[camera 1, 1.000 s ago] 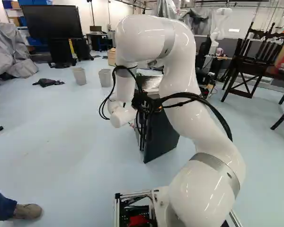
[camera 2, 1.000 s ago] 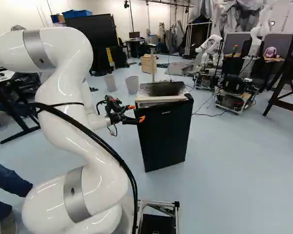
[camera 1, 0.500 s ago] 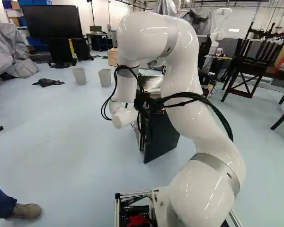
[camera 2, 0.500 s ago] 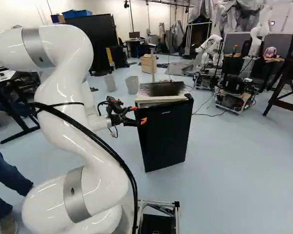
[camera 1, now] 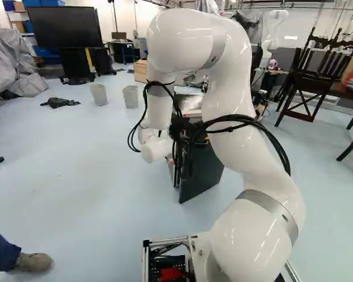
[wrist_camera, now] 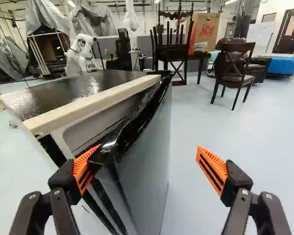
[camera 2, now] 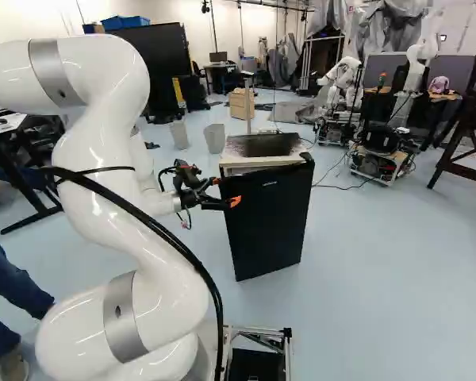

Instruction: Grab a drink from the fridge

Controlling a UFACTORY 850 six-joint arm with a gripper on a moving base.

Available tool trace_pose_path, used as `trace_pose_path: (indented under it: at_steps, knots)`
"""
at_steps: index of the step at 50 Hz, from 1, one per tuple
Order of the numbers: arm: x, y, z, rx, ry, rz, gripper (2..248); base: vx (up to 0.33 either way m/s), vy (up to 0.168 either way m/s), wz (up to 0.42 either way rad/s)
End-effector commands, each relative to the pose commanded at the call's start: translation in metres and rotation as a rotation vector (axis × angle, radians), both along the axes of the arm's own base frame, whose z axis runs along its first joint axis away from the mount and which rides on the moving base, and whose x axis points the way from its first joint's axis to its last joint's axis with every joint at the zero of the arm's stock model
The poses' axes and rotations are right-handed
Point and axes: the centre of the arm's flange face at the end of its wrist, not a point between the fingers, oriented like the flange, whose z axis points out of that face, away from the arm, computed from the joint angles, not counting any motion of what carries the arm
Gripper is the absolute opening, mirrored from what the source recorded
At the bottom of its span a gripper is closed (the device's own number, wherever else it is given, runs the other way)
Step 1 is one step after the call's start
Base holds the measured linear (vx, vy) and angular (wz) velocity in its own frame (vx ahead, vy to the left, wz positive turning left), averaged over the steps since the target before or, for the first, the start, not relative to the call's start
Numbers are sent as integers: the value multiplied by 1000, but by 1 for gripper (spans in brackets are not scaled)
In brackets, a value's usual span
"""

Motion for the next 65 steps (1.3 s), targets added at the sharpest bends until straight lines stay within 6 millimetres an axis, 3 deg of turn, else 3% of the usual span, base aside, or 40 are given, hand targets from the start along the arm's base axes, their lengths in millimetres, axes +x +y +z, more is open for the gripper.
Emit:
trace_pose_path:
  at_steps: [65]
  knots:
    - [-67, -42, 0, -49, 87, -98, 247, 0, 0, 0]
